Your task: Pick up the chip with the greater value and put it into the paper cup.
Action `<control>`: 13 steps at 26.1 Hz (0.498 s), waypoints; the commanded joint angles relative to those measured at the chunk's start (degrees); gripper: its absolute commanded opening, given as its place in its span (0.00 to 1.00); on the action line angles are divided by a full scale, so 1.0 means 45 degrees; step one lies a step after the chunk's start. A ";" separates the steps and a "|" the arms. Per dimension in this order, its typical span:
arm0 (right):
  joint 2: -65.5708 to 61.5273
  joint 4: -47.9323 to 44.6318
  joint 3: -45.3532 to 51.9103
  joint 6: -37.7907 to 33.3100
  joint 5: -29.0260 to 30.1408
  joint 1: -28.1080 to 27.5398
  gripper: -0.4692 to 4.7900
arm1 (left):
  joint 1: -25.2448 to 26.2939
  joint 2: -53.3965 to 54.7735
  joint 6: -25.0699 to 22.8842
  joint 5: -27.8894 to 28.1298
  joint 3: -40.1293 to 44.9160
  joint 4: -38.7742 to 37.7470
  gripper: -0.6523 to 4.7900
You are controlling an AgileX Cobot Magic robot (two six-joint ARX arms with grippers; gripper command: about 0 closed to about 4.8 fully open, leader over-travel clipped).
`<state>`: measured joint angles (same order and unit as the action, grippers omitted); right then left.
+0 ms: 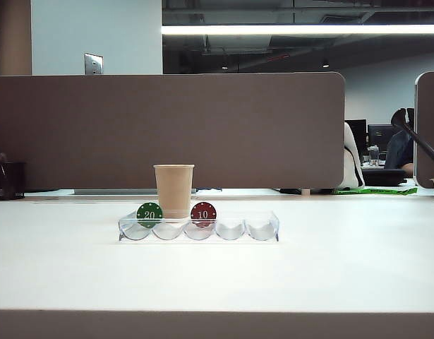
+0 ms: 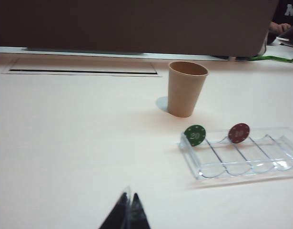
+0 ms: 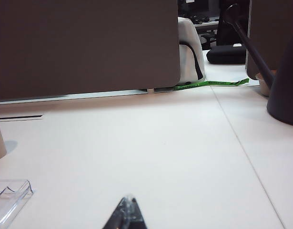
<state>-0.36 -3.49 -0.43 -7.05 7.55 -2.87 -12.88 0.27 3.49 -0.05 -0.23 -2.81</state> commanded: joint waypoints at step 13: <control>-0.0005 -0.0656 0.0019 0.1336 0.0685 -0.0015 0.08 | 0.1724 0.0005 -0.0675 -0.0029 -0.0044 0.0874 0.11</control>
<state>-0.36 -5.32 -0.43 -1.23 10.55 -2.94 -5.54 0.25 0.10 1.61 -0.25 0.19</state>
